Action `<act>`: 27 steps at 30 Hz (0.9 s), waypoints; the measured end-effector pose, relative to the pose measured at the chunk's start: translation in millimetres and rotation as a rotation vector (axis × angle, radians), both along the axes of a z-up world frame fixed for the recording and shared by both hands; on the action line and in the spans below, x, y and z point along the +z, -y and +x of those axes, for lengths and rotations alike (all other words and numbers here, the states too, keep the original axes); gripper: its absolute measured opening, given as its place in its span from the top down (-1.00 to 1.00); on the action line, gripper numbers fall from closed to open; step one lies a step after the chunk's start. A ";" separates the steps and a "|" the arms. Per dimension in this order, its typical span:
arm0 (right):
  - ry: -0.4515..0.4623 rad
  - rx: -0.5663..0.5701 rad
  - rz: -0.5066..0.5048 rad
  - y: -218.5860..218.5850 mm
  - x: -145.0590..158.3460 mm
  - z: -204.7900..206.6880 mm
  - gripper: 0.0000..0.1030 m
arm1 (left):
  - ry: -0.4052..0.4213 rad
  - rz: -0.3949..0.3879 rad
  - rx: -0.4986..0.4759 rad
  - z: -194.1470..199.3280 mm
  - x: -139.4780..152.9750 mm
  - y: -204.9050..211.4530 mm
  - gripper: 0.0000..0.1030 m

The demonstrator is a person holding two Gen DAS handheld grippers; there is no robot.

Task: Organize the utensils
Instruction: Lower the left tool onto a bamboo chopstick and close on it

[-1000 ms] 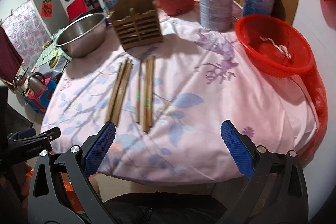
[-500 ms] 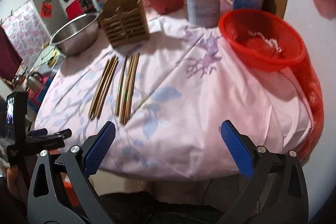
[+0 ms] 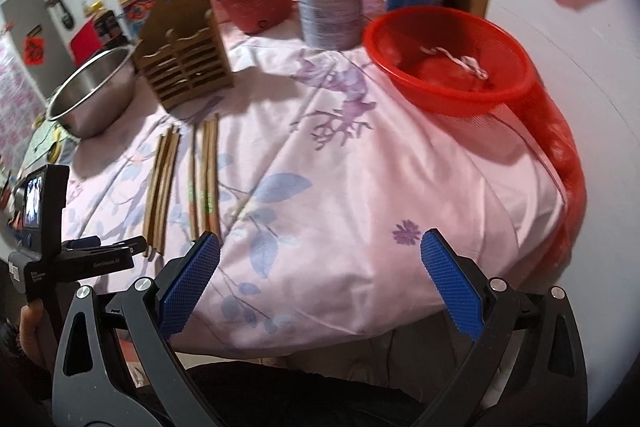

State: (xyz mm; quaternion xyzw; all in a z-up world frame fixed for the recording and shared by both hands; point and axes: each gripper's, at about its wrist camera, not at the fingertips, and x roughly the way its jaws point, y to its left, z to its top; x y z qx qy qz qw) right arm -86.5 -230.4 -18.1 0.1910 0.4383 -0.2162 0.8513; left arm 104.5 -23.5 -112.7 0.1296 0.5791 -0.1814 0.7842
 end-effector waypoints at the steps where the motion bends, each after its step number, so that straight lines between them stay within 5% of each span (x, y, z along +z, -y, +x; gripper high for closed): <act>1: -0.005 -0.005 -0.003 -0.5 0.3 0.4 -0.89 | 0.007 0.009 -0.001 3.7 -2.1 0.4 -0.89; 15: -0.008 0.050 -0.005 -13.1 1.3 20.8 -0.89 | 0.045 0.016 0.106 29.8 -1.7 -48.4 -0.89; 20: -0.006 0.092 0.000 -12.0 0.1 23.9 -0.89 | 0.079 -0.041 0.085 12.1 3.9 -45.4 -0.48; 25: 0.003 0.102 0.004 -1.9 0.4 18.2 -0.88 | 0.095 -0.131 0.060 1.5 5.1 -38.8 0.23; 27: 0.006 0.102 0.004 2.4 0.5 15.1 -0.88 | 0.093 -0.157 0.063 -1.3 5.0 -37.4 0.35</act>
